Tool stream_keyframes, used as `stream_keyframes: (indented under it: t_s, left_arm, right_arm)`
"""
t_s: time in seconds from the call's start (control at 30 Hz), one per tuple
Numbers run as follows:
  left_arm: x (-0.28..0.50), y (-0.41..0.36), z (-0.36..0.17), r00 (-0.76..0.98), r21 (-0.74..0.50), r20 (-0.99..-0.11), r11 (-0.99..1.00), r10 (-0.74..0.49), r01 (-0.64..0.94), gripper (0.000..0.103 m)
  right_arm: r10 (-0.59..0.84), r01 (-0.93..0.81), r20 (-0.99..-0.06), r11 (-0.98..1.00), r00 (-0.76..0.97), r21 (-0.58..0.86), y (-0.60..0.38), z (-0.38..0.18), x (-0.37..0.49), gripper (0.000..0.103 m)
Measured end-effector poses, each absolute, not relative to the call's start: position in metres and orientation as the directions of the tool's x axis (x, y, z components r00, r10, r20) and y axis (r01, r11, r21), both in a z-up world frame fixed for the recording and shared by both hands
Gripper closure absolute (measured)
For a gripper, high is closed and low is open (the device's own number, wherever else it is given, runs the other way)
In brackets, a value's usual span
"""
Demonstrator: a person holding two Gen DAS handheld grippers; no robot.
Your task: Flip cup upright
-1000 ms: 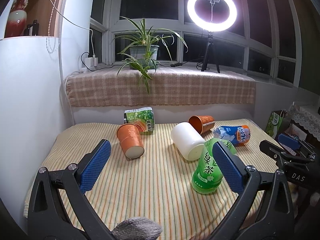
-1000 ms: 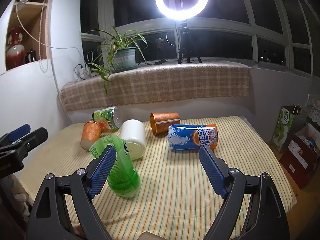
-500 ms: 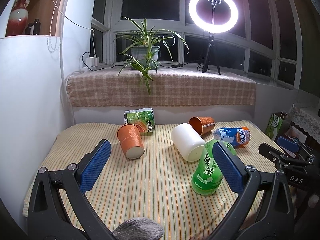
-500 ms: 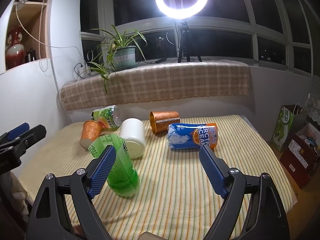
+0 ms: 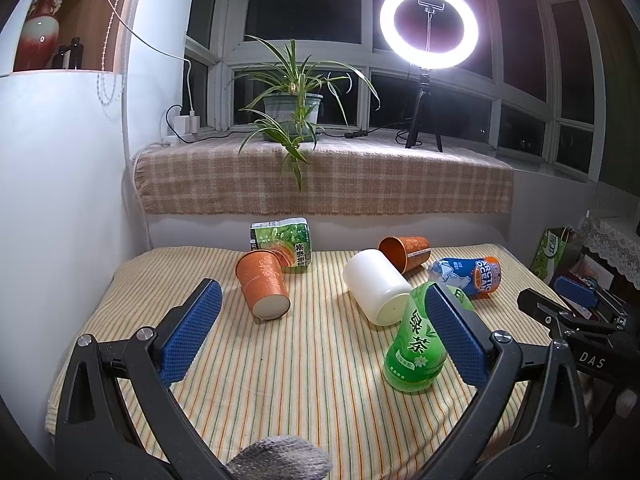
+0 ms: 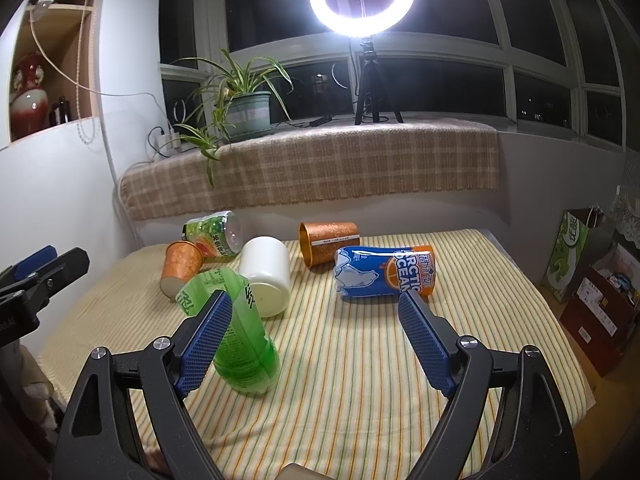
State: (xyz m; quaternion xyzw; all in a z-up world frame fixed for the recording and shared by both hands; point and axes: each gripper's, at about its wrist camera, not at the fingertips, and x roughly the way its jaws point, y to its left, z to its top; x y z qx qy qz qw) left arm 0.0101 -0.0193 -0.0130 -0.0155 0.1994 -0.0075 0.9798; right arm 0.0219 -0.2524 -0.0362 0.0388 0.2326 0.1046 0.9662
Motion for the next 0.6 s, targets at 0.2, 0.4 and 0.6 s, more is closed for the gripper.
stream_keyframes:
  t_s: [0.2, 0.4, 0.6]
  left_arm:
    - [0.0098, -0.0188, -0.0123, 0.921, -0.034, -0.39, 0.999, -0.022, 0.009, 0.0]
    - [0.0096, -0.0187, -0.0125, 0.92, -0.033, -0.39, 0.999, -0.022, 0.01, 0.0]
    - [0.0102, -0.018, -0.0128, 0.921, -0.035, -0.389, 0.999, -0.02, 0.007, 0.0]
  right_arm:
    - [0.221, -0.184, -0.441, 0.975, 0.87, 0.124, -0.2527, -0.0359, 0.0217, 0.018]
    - [0.22, -0.184, -0.445, 0.975, 0.868, 0.124, -0.2524, -0.0368, 0.0224, 0.018]
    - [0.22, -0.182, -0.45, 0.975, 0.866, 0.125, -0.2522, -0.039, 0.0227, 0.018]
